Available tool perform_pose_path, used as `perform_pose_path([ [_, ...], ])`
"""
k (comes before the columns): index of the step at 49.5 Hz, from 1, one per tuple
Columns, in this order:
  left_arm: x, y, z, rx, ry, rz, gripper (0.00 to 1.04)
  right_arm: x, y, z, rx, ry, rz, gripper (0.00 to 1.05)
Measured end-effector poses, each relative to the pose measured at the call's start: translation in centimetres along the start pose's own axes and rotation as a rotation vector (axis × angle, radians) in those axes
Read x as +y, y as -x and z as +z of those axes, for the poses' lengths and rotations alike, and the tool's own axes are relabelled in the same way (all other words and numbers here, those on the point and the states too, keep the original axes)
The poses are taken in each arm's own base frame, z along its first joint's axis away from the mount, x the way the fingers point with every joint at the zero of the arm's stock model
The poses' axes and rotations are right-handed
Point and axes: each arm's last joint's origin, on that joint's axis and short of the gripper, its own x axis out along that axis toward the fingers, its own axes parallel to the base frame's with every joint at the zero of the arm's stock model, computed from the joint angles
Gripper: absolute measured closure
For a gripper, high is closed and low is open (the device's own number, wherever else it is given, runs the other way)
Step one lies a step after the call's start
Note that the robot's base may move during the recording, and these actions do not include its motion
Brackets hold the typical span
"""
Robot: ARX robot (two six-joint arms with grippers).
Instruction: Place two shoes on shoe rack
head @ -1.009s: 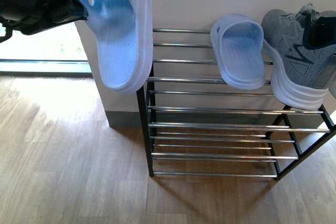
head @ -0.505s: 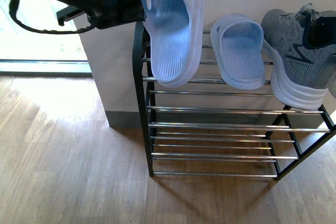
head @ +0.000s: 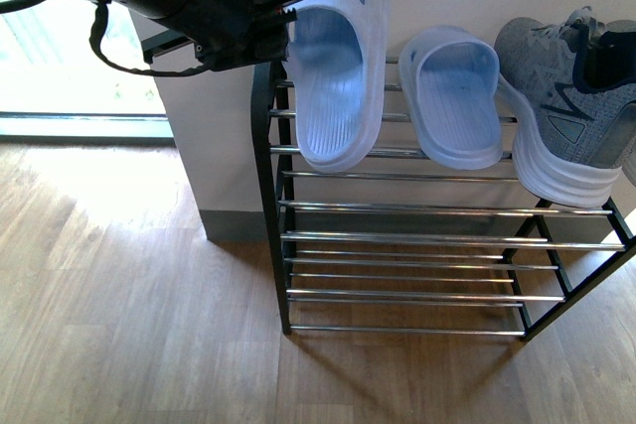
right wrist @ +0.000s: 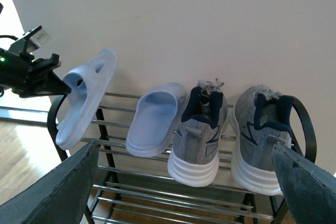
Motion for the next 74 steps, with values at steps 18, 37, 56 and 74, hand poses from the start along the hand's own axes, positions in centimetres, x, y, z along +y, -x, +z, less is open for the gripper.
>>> perform_pose_path([
  [18, -1.2, -1.7, -0.2, 0.024, -0.017, 0.004, 1.03, 0.0, 0.0, 0.0, 0.0, 0.0, 0.0, 0.09],
  [37, -1.5, -3.1, -0.5, 0.052, -0.037, 0.041, 0.88, 0.0, 0.0, 0.0, 0.0, 0.0, 0.0, 0.09],
  [56, -2.8, -1.7, -0.2, 0.071, -0.011, -0.06, 0.29, 0.0, 0.0, 0.0, 0.0, 0.0, 0.0, 0.09],
  [74, -1.4, 11.6, 4.9, -0.118, -0.004, 0.05, 0.09, 0.0, 0.0, 0.0, 0.0, 0.0, 0.0, 0.09],
])
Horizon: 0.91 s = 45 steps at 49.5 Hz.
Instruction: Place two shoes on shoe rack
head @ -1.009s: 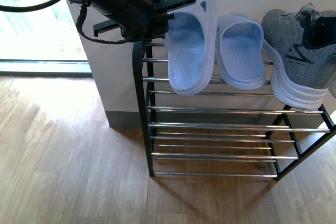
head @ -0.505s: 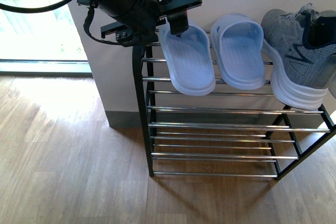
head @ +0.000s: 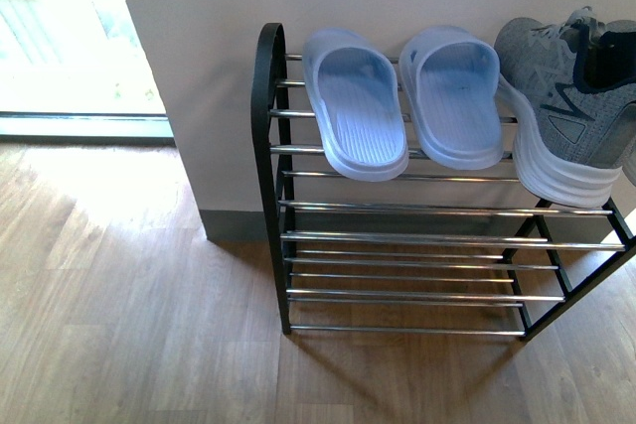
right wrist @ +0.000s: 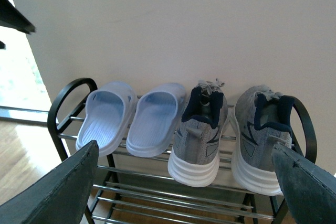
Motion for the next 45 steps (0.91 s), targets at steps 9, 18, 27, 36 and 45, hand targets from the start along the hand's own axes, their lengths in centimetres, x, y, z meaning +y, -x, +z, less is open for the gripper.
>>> perform_pose_path([
  [9, 2.0, 3.7, -0.2, -0.495, -0.207, 0.233, 0.29, 0.0, 0.0, 0.0, 0.0, 0.0, 0.001, 0.09],
  [18, 4.1, 6.2, -3.9, -0.655, -0.301, 0.264, 0.52, 0.0, 0.0, 0.0, 0.0, 0.0, 0.0, 0.09],
  [27, 6.6, 9.6, -8.0, -0.665, -0.332, 0.287, 0.89, 0.0, 0.0, 0.0, 0.0, 0.0, 0.0, 0.09],
  [36, 7.6, 11.4, -10.5, -0.654, -0.338, 0.285, 1.03, 0.0, 0.0, 0.0, 0.0, 0.0, 0.0, 0.09],
  [45, 8.4, 13.0, -12.5, -0.654, -0.338, 0.293, 1.03, 0.0, 0.0, 0.0, 0.0, 0.0, 0.0, 0.09],
])
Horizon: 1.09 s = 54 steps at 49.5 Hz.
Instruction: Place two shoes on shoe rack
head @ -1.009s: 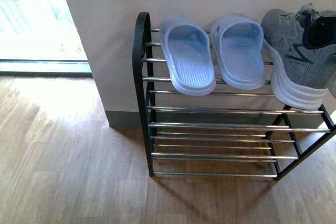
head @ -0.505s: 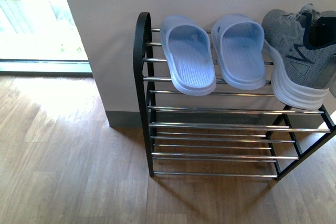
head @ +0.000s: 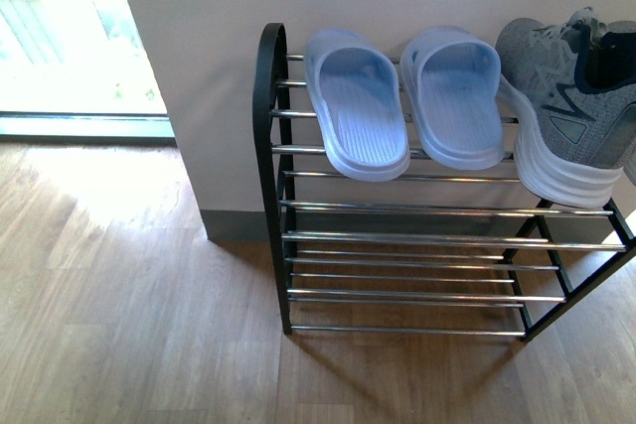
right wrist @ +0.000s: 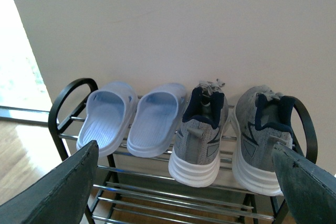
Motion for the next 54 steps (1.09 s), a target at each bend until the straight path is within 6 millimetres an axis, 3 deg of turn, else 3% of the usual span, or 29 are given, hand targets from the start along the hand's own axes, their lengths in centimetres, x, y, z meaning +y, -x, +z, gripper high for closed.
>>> perform_pose_path([
  [14, 1.7, 3.8, -1.3, 0.002, -0.001, 0.0, 1.03, 0.0, 0.0, 0.0, 0.0, 0.0, 0.0, 0.09],
  [24, 1.8, 5.8, -2.2, -0.015, -0.001, -0.004, 1.03, 0.0, 0.0, 0.0, 0.0, 0.0, 0.0, 0.09],
  [31, 1.8, 6.6, -2.8, 0.008, -0.002, -0.004, 1.03, 0.0, 0.0, 0.0, 0.0, 0.0, 0.0, 0.09],
  [54, 1.8, 9.0, -2.0, -0.02, -0.002, -0.004, 1.03, 0.0, 0.0, 0.0, 0.0, 0.0, 0.0, 0.09],
])
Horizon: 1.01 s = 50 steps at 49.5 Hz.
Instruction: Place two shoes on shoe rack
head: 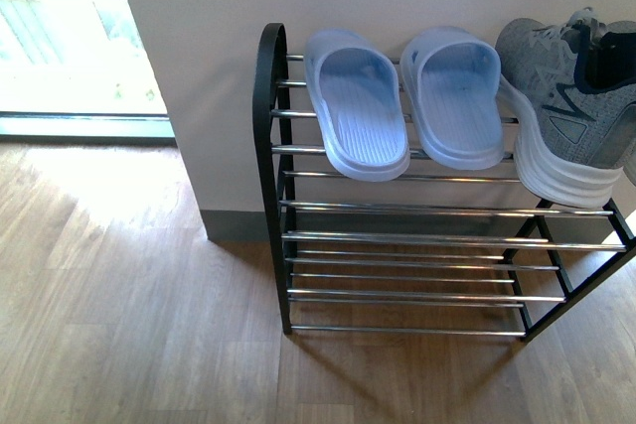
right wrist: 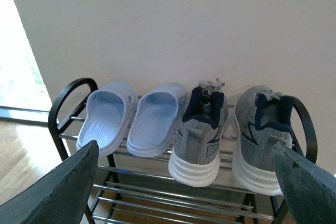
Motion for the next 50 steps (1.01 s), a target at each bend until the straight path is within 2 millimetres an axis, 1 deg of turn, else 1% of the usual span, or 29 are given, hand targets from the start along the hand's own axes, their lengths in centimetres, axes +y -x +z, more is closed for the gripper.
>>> perform_pose_path([
  [35, 0.0, 1.6, 0.0, -0.003, 0.0, 0.0, 1.03, 0.0, 0.0, 0.0, 0.0, 0.0, 0.0, 0.09],
  [40, 0.0, 2.3, -0.4, 0.032, 0.0, 0.0, 1.03, 0.0, 0.0, 0.0, 0.0, 0.0, 0.0, 0.09],
  [42, 0.0, 2.5, -0.3, 0.014, 0.0, 0.0, 1.03, 0.0, 0.0, 0.0, 0.0, 0.0, 0.0, 0.09],
  [47, 0.0, 2.6, -0.3, 0.015, 0.0, 0.001, 1.03, 0.0, 0.0, 0.0, 0.0, 0.0, 0.0, 0.09],
  [48, 0.0, 2.6, -0.3, 0.014, 0.0, 0.001, 1.02, 0.0, 0.0, 0.0, 0.0, 0.0, 0.0, 0.09],
  [50, 0.0, 2.6, -0.3, 0.014, 0.0, 0.0, 0.93, 0.0, 0.0, 0.0, 0.0, 0.0, 0.0, 0.09],
])
